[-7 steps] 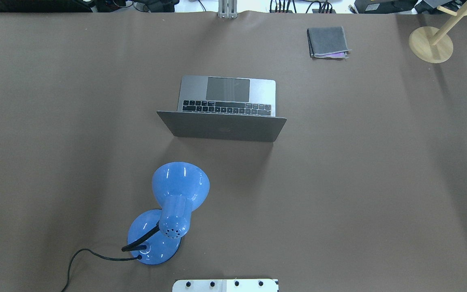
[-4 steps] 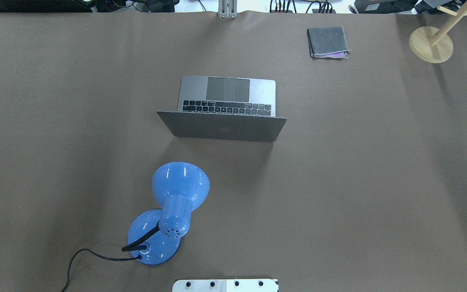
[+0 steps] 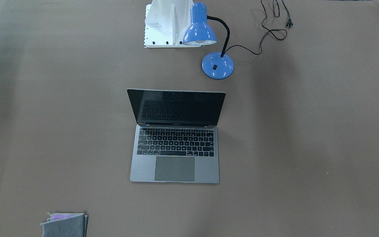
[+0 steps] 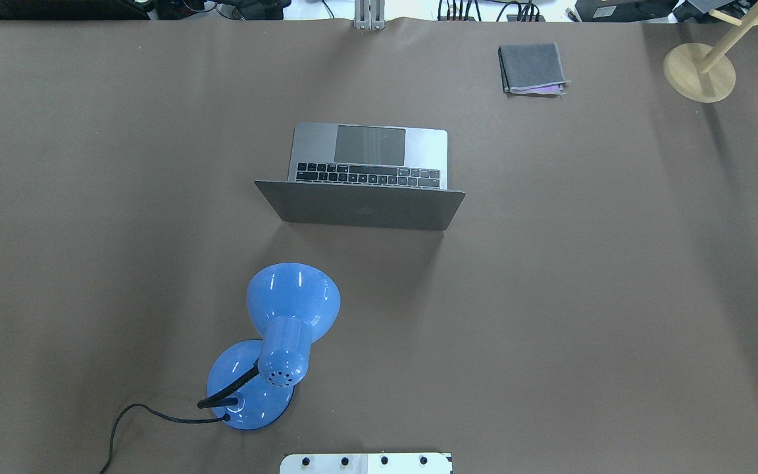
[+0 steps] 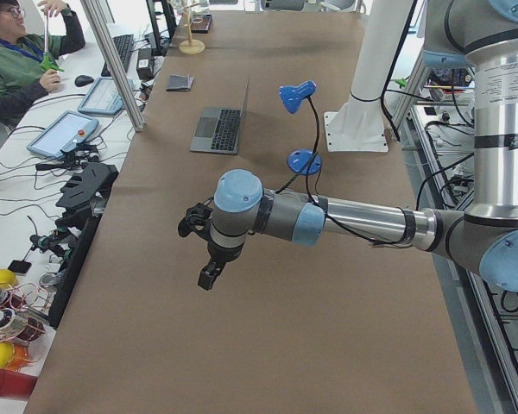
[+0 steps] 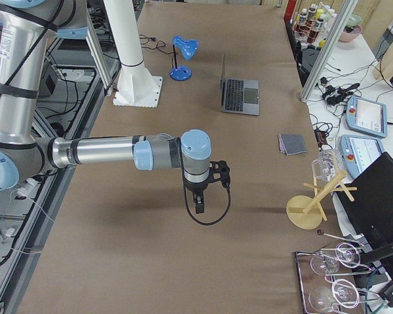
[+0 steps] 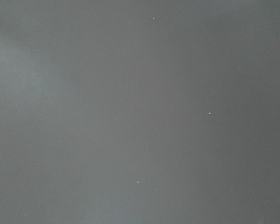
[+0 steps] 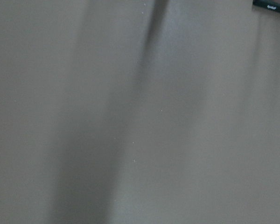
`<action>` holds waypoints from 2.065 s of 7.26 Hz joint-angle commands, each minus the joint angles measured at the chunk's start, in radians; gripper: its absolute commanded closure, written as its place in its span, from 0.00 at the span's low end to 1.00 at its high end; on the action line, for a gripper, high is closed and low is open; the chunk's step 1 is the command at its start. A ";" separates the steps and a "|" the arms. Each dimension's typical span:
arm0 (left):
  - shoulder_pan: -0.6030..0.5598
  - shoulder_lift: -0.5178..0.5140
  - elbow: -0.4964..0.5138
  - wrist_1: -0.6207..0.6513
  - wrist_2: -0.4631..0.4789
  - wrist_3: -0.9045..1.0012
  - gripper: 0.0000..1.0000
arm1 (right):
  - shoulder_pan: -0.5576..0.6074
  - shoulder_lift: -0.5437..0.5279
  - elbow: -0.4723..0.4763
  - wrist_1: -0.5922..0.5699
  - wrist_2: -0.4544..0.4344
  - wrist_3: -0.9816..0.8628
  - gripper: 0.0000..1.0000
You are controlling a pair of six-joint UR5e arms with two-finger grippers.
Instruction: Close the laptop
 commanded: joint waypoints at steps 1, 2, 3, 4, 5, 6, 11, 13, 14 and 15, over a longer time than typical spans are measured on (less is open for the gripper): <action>0.001 -0.034 0.126 -0.267 0.002 -0.091 0.02 | 0.000 0.035 -0.003 0.060 0.004 0.007 0.00; 0.001 -0.049 0.134 -0.281 -0.007 -0.145 0.02 | 0.000 0.035 -0.006 0.058 0.007 0.012 0.00; 0.003 -0.051 0.142 -0.298 -0.073 -0.148 0.02 | 0.000 0.036 -0.004 0.060 0.019 0.018 0.00; 0.003 -0.055 0.135 -0.311 -0.099 -0.154 0.02 | -0.002 0.039 -0.004 0.060 0.044 0.018 0.00; 0.015 -0.060 0.136 -0.308 -0.098 -0.157 0.02 | -0.002 0.039 0.002 0.061 0.058 0.041 0.00; 0.050 -0.092 0.134 -0.306 -0.100 -0.159 0.02 | -0.017 0.044 0.008 0.075 0.079 0.118 0.01; 0.307 -0.159 0.088 -0.497 -0.259 -0.763 0.02 | -0.249 0.053 0.055 0.424 0.122 0.736 0.14; 0.450 -0.205 0.082 -0.660 -0.248 -1.054 0.04 | -0.369 0.090 0.136 0.432 0.113 0.948 0.41; 0.504 -0.239 0.084 -0.674 -0.247 -1.135 0.24 | -0.435 0.123 0.146 0.432 0.086 1.001 0.60; 0.552 -0.280 0.082 -0.677 -0.247 -1.215 0.58 | -0.495 0.169 0.152 0.432 0.043 1.100 0.86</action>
